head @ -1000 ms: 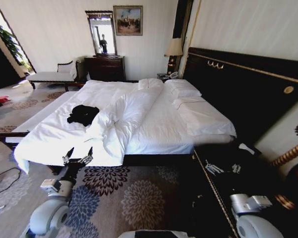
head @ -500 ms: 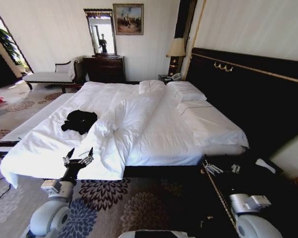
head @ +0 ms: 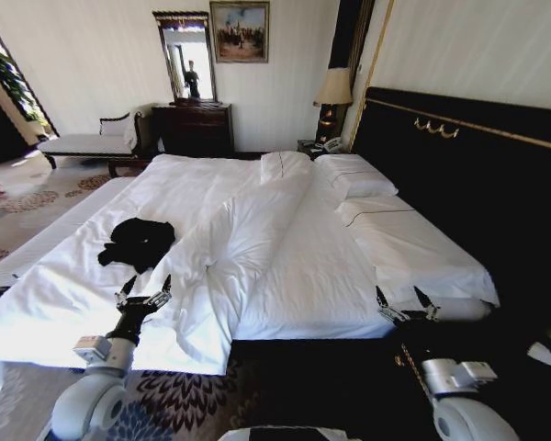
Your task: Fold the clothes on the bed.
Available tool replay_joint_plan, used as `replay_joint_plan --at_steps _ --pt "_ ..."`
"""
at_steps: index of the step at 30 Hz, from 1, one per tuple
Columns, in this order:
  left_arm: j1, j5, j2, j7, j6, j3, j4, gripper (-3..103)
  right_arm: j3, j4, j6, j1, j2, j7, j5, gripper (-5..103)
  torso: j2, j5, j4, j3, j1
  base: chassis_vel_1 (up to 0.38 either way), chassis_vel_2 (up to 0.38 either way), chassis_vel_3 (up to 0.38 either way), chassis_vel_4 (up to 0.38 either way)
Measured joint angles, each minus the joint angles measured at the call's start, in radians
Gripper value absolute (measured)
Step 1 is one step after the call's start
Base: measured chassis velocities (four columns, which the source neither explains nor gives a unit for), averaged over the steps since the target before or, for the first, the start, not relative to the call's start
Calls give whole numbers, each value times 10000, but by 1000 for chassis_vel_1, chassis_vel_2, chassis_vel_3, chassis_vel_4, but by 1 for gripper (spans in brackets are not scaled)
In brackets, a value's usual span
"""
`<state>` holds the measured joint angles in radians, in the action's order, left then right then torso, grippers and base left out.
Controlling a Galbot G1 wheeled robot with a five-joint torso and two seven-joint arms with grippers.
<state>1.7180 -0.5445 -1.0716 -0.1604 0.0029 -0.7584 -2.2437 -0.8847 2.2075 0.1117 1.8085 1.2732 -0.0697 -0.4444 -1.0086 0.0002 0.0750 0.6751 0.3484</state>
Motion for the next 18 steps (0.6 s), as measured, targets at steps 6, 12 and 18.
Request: replay_joint_plan --at_steps 6,12,18 --pt "-44 1 2 -11 27 50 6 100 9 -24 -1 -28 -48 6 -6 100 0 -6 5 0 0 -227 224 226 -229" --pt "-124 1 -6 -34 38 45 92 100 31 -116 78 -141 -22 396 515 100 1 -2 2 1 2 -174 180 193 -168" --pt "-149 -106 68 -75 82 -39 100 100 112 -149 98 -122 34 348 612 100 2 -3 3 2 7 -62 61 48 -67"
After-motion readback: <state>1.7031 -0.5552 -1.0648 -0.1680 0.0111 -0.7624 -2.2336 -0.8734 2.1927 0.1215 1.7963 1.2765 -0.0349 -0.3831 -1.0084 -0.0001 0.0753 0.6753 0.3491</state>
